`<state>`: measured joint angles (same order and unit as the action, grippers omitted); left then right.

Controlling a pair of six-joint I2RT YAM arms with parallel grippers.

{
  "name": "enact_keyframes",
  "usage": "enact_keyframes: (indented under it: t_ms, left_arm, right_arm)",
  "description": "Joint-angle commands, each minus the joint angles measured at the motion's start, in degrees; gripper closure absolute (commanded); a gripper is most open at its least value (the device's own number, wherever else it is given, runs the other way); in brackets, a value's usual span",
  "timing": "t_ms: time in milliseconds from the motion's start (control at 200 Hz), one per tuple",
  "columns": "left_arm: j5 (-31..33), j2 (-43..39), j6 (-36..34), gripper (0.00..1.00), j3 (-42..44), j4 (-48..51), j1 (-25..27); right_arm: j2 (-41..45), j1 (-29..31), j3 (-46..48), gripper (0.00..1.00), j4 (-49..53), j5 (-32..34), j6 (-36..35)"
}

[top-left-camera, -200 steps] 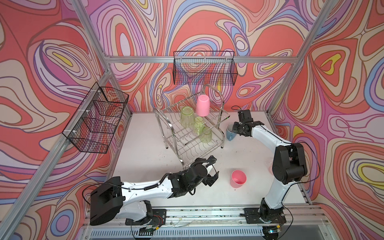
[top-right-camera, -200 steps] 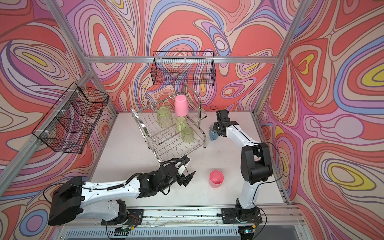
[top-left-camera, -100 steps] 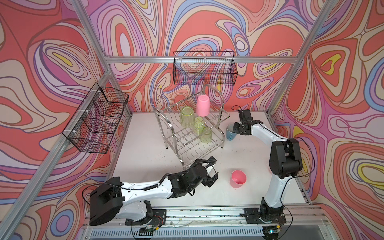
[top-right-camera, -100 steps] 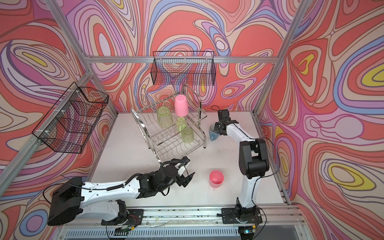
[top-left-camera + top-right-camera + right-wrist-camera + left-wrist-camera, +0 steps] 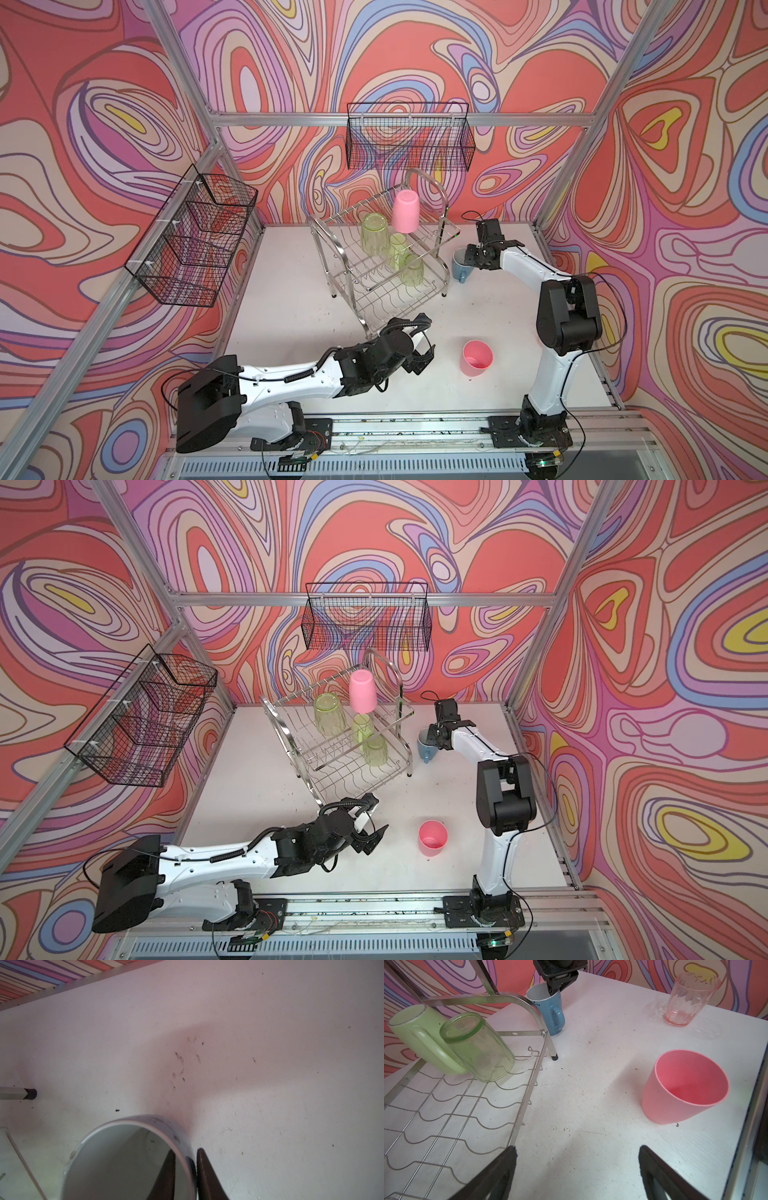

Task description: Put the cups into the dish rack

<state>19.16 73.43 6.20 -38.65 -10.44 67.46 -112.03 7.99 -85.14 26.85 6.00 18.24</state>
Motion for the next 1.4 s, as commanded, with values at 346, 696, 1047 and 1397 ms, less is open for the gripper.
enact_keyframes:
  t_ms: [346,696,1047,1397]
  left_arm:
    - [1.0,-1.3,0.7,0.06,0.8,1.0,0.3]
    - [-0.4,-0.2,1.4,0.06,-0.3,1.4,0.2]
    - [0.5,-2.6,8.6,0.08,-1.0,4.8,0.8]
    - [2.0,-3.6,17.4,0.09,-7.6,13.2,5.0]
  right_arm:
    - [0.9,-0.1,1.2,1.00,-0.5,-1.0,0.3]
    - [13.3,-0.1,11.0,1.00,-2.0,-0.2,3.9]
    - [31.4,-0.2,24.6,1.00,-3.5,0.8,7.5]
    - [46.4,-0.1,32.5,1.00,-5.2,-3.2,8.7]
